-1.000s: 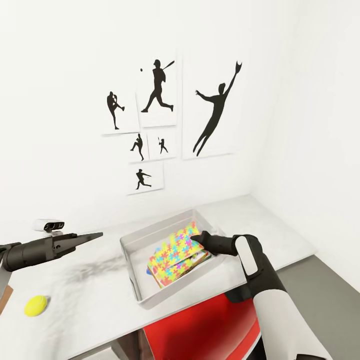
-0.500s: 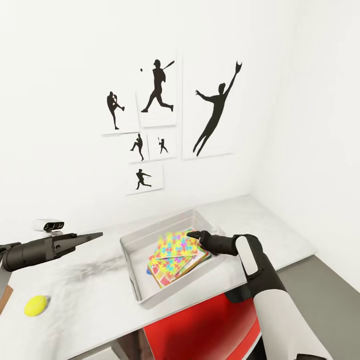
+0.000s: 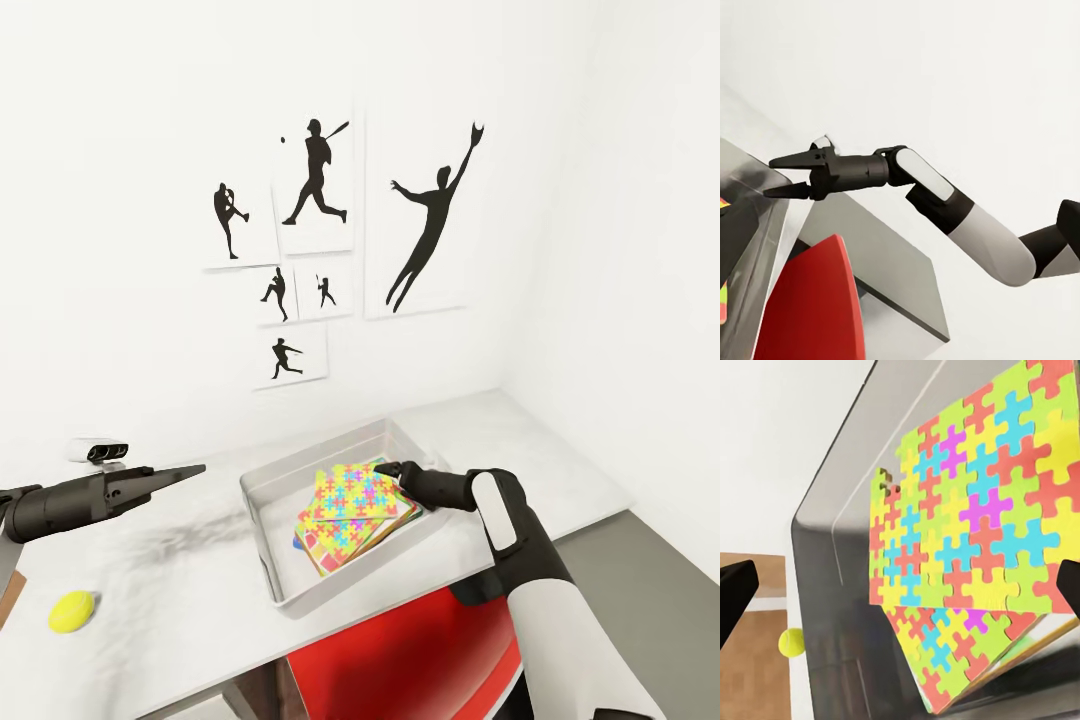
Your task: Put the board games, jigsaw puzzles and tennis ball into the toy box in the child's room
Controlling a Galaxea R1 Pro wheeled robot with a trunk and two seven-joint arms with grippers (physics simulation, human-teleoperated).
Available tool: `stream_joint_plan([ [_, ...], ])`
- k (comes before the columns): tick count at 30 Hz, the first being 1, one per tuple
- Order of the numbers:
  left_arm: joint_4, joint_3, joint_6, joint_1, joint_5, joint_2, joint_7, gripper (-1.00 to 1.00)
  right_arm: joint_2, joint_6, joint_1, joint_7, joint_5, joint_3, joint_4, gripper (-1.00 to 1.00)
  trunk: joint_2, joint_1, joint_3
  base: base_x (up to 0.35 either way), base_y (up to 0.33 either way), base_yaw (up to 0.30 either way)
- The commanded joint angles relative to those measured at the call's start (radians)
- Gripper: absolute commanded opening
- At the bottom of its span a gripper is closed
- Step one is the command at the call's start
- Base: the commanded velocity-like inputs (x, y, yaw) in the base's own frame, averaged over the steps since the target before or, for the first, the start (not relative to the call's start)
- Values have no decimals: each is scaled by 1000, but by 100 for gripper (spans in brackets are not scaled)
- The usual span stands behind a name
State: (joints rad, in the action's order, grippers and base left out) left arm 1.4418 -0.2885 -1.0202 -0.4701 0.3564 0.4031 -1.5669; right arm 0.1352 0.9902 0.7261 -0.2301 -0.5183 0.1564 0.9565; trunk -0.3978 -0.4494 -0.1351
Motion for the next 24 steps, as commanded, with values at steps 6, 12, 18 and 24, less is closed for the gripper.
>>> stream_joint_plan([
  [6,0,0,-11,-1,-1,0,-4,100,1,3,-7,-95,12,1,59,100,-2,-1,0,0,0,-22],
  [12,0,0,-11,-1,-1,0,-4,100,-1,3,-12,-116,12,0,76,100,-2,-1,8,0,0,-97],
  [18,0,0,-11,-1,-1,0,-4,100,-7,5,-19,-132,12,2,132,100,-2,-1,17,0,0,-100],
  [24,0,0,-11,-1,-1,2,-4,100,-13,6,-47,-282,12,2,266,100,-2,-1,26,-1,4,-78],
])
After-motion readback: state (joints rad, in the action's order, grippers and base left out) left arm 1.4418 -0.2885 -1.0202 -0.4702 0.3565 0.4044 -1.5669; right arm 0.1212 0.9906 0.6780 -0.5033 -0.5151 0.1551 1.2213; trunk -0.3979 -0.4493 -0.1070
